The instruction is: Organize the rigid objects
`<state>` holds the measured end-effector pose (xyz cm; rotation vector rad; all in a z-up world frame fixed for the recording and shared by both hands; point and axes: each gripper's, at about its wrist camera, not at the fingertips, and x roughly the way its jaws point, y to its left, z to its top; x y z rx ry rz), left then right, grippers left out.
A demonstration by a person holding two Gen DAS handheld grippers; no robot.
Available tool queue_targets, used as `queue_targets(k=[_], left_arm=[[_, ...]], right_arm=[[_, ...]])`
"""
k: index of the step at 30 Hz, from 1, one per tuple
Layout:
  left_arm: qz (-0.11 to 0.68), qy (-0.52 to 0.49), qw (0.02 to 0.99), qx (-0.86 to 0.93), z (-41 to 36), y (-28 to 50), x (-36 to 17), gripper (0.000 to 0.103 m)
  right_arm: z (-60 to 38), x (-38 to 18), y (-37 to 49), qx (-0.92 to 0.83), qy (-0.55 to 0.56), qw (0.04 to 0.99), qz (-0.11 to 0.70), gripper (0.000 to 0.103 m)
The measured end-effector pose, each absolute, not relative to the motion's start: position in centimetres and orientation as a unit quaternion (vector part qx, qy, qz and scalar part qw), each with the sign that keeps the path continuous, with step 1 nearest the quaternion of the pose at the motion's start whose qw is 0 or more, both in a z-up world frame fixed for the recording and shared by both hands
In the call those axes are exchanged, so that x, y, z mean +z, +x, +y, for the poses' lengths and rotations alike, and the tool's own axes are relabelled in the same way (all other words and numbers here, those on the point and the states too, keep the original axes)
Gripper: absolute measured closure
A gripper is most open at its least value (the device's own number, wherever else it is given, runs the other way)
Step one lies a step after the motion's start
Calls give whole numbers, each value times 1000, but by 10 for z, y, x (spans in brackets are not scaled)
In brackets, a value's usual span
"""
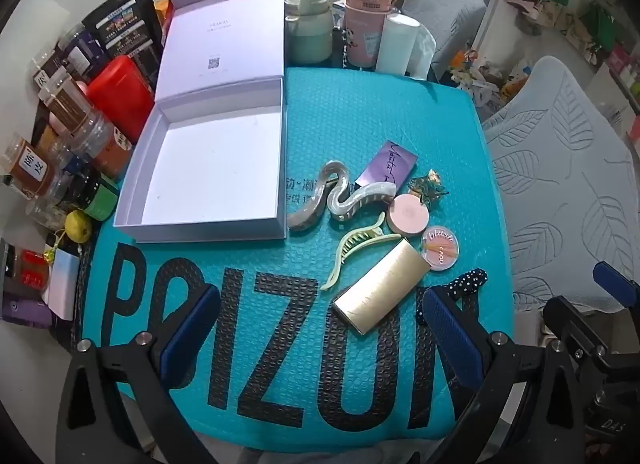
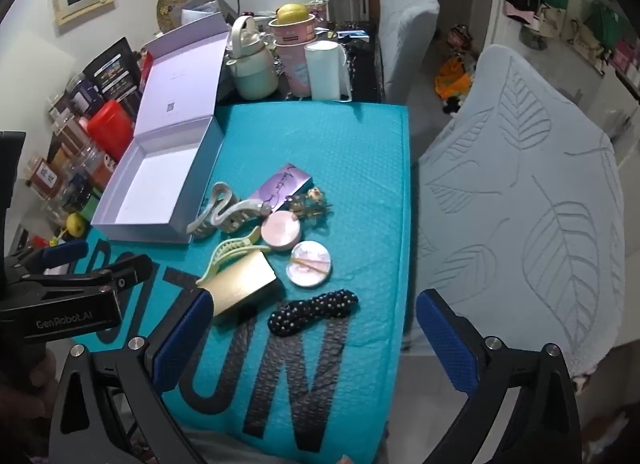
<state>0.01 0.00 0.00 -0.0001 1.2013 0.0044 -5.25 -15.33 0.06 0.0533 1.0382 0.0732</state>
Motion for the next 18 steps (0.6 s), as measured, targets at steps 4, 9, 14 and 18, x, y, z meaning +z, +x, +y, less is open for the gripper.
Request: queue_targets(k=[4, 9, 14, 18], left_arm=[[565, -6, 825, -3, 0, 3, -3, 0], [546, -10, 838, -16, 3, -9, 12, 0], [541, -6, 841, -10, -1, -10, 12, 0], [541, -11, 841, -12, 0, -11, 13, 0]], right_arm=[[-153, -1, -56, 35, 26, 869, 494, 0], [-153, 7, -60, 37, 24, 873, 486, 0], [-153, 12, -64, 40, 23, 877, 478, 0], [-152, 12, -65, 40, 19, 879, 475, 0]])
